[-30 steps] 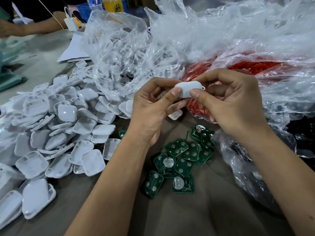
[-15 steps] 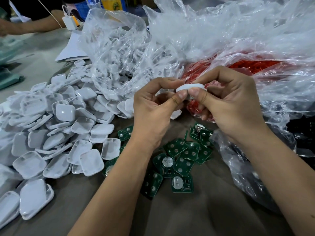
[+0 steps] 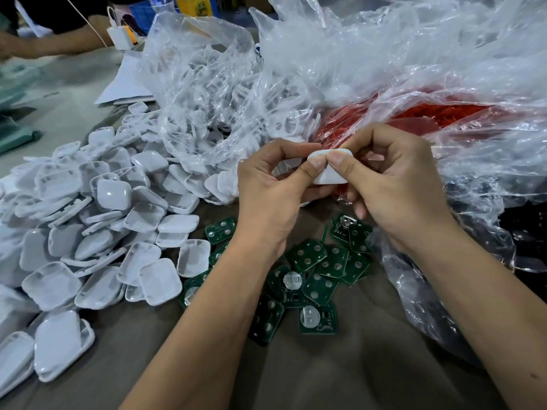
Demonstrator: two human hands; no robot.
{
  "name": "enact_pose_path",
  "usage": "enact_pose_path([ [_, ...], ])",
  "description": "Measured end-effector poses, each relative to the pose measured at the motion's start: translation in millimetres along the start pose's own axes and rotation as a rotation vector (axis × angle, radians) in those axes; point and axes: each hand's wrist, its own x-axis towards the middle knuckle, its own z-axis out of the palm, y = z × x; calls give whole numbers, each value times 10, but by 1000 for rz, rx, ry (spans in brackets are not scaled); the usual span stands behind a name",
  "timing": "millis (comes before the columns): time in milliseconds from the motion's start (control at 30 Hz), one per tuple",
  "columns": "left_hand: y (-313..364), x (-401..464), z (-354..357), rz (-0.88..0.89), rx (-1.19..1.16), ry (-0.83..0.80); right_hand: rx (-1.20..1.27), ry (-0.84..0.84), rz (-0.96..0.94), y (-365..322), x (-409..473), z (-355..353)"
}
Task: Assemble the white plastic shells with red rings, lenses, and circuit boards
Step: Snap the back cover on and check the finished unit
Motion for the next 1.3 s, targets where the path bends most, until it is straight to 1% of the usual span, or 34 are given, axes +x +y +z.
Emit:
enact_pose_path([
  [100,25,20,-26,-47,-2,66,106,-71,69,-4,9,-8],
  [233,37,29,-50,-80,-48,91,23,-182,-16,-34,-5,-20],
  [333,60,45,-63,-74,13,81,29,-149,-35,-42,0,-16],
  [433,66,50,-101,34,140,40,71,-45,-25,-48,4,-26],
  [500,66,24,-103,115,151,-35,86,1,-25,-53,2,-31],
  [600,50,13,-97,247,205,-127,118,-9,-21,-71,-6,-24],
  [700,66,25,-102,269,130,-77,213,-62,-2,-98,1,-20],
  [767,100,19,-94,197,42,-25,206,-85,5,-100,5,-22],
  [833,119,19,-81,85,-27,-2,171,-83,15,-97,6,-19],
  [900,111,20,-63,-46,-103,-16,194,-79,66,-96,8,-13],
  [1000,97,14,-38,-232,-227,-41,306,-94,135,-99,15,-9],
  [1067,95,5,-39,-323,-281,-80,329,-83,151,-109,24,-9],
  [1133,89,2,-40,-354,-307,-106,350,-88,158,-118,27,-16],
  [1300,79,-2,-10,-365,-323,-90,391,-107,184,-141,13,-26],
])
